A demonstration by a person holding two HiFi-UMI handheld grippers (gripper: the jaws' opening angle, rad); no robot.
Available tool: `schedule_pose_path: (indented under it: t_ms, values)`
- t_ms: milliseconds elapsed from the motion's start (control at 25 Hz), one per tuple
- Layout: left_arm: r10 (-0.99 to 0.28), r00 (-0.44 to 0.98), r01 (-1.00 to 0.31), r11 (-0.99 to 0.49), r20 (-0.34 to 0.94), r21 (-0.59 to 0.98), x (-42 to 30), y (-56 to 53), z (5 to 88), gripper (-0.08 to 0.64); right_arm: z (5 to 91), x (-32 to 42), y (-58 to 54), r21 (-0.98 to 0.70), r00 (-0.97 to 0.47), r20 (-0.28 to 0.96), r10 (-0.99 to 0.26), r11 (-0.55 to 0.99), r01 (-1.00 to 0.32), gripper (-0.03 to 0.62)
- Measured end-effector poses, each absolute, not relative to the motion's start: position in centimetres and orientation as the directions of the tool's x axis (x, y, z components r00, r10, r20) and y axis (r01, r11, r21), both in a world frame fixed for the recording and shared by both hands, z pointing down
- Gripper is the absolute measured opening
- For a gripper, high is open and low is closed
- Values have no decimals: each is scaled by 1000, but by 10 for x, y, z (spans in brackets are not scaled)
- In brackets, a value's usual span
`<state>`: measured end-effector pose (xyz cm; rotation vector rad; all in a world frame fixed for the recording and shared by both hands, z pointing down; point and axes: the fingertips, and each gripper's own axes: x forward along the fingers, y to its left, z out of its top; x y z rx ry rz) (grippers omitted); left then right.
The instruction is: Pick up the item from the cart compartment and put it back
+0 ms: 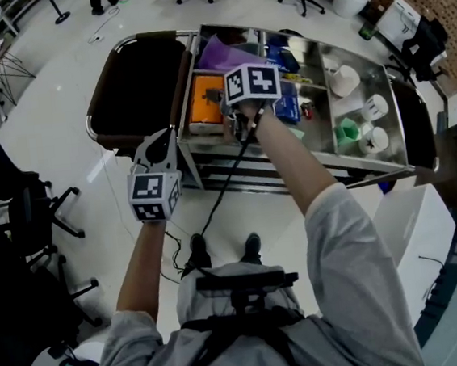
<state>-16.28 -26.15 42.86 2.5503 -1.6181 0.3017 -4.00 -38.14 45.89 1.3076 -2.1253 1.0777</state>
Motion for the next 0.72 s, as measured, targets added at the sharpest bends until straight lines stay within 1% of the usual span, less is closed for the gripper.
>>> schedule_pose_path:
  t_ms: [160,200,320,360,400,560,720]
  values:
    - [-880,418,-901,-433,225,-18,-160,-256,426,5,439,-27,-370,-340,-451,661,-600,297,-892,190]
    - [-879,420,-900,-435,224,-18,-159,-255,425,5,433,-23,-366,-319,-444,652,-615,309,-896,166]
    - [-878,426,-897,-441,219,-20,-156,-250,422,6,416,-9,-353,-244,-413,615,-672,336,-910,51]
    - [-877,429,-896,-443,218,-21,-155,-249,421,6,411,-4,-347,-225,-409,598,-689,345,-911,24]
    - [-876,430,-895,-445,218,-22,-154,-247,420,6,406,1,-342,-211,-409,581,-704,354,-911,11]
    - [-871,436,-891,-453,224,-24,-149,-239,419,6,391,24,-314,-175,-404,521,-752,369,-913,11]
    - [-869,440,-889,-457,228,-24,-147,-231,421,6,384,50,-285,-173,-397,472,-787,359,-917,11]
